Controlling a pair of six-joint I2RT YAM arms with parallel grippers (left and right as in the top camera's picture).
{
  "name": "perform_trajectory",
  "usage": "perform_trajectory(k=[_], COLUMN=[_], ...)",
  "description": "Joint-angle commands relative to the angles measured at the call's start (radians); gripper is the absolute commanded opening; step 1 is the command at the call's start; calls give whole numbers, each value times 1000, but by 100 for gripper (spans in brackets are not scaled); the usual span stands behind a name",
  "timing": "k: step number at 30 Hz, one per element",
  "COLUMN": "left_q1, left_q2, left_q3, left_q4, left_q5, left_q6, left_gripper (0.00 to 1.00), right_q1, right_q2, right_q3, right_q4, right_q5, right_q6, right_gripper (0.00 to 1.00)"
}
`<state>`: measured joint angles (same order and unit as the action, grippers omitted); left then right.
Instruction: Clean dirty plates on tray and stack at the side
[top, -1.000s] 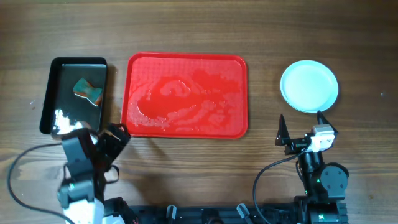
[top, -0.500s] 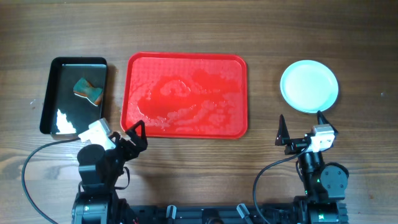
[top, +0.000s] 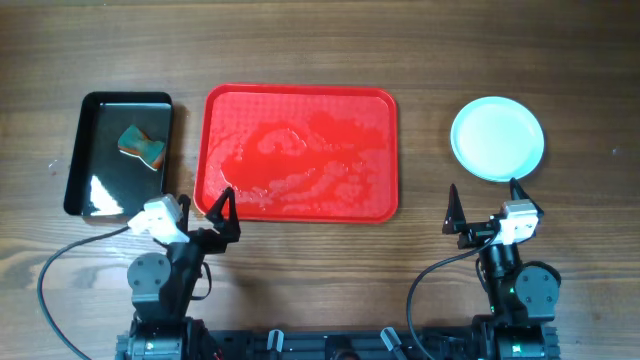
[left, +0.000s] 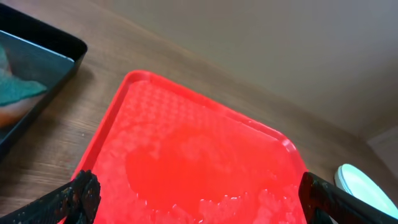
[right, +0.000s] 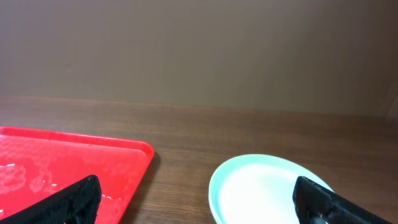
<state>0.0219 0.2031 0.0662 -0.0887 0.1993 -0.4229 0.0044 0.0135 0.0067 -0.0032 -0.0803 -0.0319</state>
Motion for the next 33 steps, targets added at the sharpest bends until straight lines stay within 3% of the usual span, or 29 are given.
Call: perform_trajectory(k=[1, 7, 14, 20, 23, 33], left_q1=[-7, -8, -10, -10, -10, -11], left_q2=[-34, -87, -200, -200, -200, -200], left_q3=[-61, -61, -61, -61, -61, -61], left_q4=[32, 27, 26, 24, 22, 17], left_q5=[-10, -9, -10, -26, -32, -70], left_q6=[37, 151, 151, 159, 258, 288], left_gripper=[100, 100, 100, 100, 100, 100], right_q1=[-5, -5, -5, -5, -5, -5], right_q2=[-9, -9, -9, -9, -9, -9], right_q3=[0, 0, 0, 0, 0, 0], right_q4=[2, 2, 3, 2, 2, 2], right_q5=[14, 14, 14, 14, 14, 14], right_q6=[-14, -14, -14, -14, -14, -14], right_gripper=[100, 100, 100, 100, 100, 100])
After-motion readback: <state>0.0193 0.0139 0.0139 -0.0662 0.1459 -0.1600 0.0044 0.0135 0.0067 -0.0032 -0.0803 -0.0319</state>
